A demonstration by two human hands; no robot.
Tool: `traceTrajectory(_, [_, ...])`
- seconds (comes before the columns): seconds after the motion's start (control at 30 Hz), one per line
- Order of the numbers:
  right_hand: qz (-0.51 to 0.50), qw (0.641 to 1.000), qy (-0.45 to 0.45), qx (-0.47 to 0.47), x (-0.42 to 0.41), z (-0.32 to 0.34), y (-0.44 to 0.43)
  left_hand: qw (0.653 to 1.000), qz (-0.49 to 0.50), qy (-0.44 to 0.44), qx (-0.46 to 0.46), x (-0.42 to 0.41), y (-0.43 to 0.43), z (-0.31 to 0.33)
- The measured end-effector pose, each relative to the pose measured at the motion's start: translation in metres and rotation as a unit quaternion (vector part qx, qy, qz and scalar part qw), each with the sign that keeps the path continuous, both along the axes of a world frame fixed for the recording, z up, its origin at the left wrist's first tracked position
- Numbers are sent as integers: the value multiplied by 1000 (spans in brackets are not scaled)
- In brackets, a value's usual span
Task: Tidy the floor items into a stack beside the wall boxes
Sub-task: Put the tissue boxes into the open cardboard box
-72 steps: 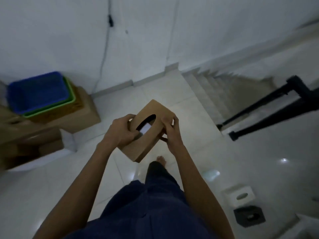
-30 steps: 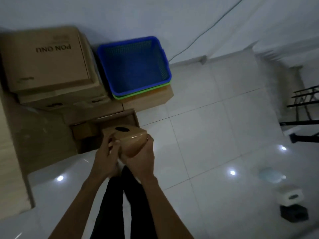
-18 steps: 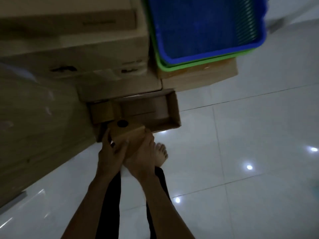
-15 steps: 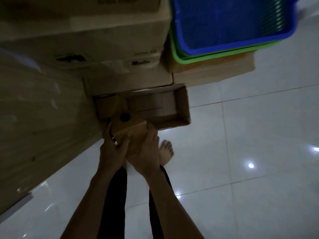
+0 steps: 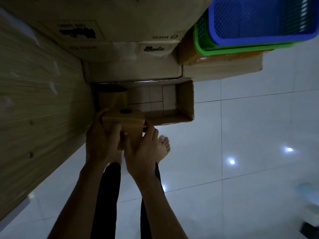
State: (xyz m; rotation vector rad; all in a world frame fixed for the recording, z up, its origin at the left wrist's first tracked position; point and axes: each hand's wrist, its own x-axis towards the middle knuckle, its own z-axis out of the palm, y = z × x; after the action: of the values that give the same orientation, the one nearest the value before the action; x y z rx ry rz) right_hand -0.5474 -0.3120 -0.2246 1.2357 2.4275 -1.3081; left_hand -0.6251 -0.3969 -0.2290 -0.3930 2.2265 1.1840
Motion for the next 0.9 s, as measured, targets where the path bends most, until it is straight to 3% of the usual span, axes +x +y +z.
traceTrajectory(0.2, [23,994,24,107,0,7,0,999,34,29,-6,12,2,5])
traceTrajectory(0.33, [0,993,10,114,-4,9,7,999,31,32,-20,16,9,6])
traceTrajectory(0.53, [53,997,-25,52,-12,-1,16,998,43,39,-30,10,9,2])
traceTrajectory(0.67, [80,994,-26,-66,-25,-13,16,998,34,18,-54,3,0,-13])
traceTrajectory(0.9, [74,995,-20,-62,-48,-27,10,998,22,38,-36,-12,-12,-28])
